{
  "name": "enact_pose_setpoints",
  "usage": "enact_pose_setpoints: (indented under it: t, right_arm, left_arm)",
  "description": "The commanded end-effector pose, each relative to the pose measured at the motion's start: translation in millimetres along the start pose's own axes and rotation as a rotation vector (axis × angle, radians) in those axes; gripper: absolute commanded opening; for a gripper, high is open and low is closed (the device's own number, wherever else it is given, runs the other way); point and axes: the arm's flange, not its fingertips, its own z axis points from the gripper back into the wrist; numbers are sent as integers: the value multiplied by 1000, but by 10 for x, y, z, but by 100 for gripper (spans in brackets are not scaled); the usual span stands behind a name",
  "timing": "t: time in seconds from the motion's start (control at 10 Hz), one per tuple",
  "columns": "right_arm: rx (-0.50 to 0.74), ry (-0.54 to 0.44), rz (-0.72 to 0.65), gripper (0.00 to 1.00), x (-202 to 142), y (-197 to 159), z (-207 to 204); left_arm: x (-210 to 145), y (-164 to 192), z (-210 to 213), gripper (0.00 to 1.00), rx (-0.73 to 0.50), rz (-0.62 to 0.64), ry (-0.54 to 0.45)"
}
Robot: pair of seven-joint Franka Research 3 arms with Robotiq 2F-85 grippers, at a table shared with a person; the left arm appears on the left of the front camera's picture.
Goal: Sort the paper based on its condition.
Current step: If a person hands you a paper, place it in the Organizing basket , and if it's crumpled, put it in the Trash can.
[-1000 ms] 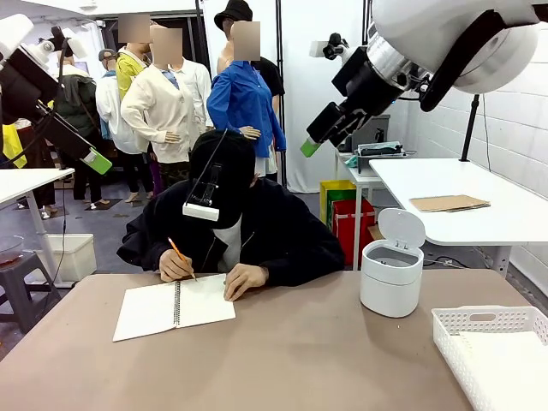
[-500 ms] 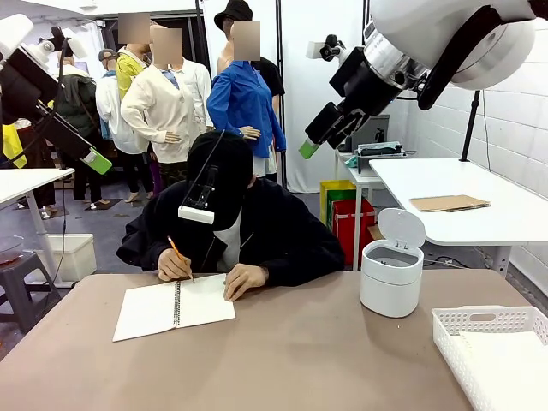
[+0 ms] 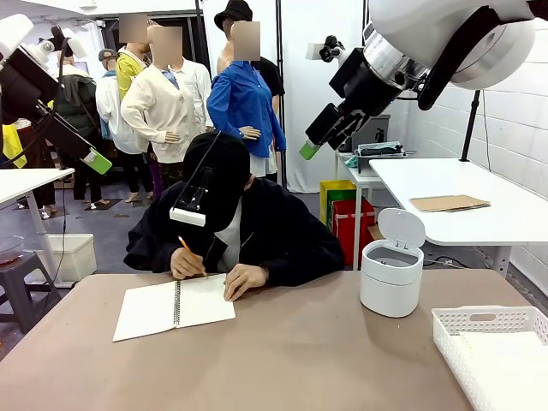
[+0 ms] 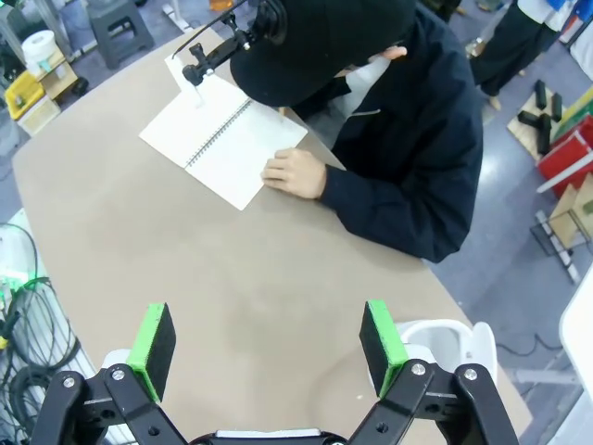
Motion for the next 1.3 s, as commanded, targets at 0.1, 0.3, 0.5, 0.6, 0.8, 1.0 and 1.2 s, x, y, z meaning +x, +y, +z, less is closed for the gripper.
enact_pose_setpoints:
  t: [0.1, 0.3, 0.5, 0.6, 0.8, 1.0, 1.2]
  right_arm:
    - [3, -10, -4, 100, 7, -7, 5]
    - [3, -10, -4, 100, 7, -7, 5]
    - [3, -10, -4, 100, 7, -7, 5]
    - [3, -10, -4, 100, 7, -7, 5]
    - [3, -10, -4, 100, 7, -7, 5]
    - [3, -10, -4, 100, 7, -7, 5]
    - [3, -10, -4, 100, 7, -7, 5]
  left_arm:
    - [-3, 3, 5, 100, -1, 1, -2]
    - [-3, 3, 5, 100, -1, 1, -2]
    - [-3, 3, 5, 100, -1, 1, -2]
    - [-3, 3, 5, 100, -1, 1, -2]
    - [-3, 3, 5, 100, -1, 1, -2]
    - [-3, 3, 5, 100, -1, 1, -2]
    - [-3, 3, 5, 100, -1, 1, -2]
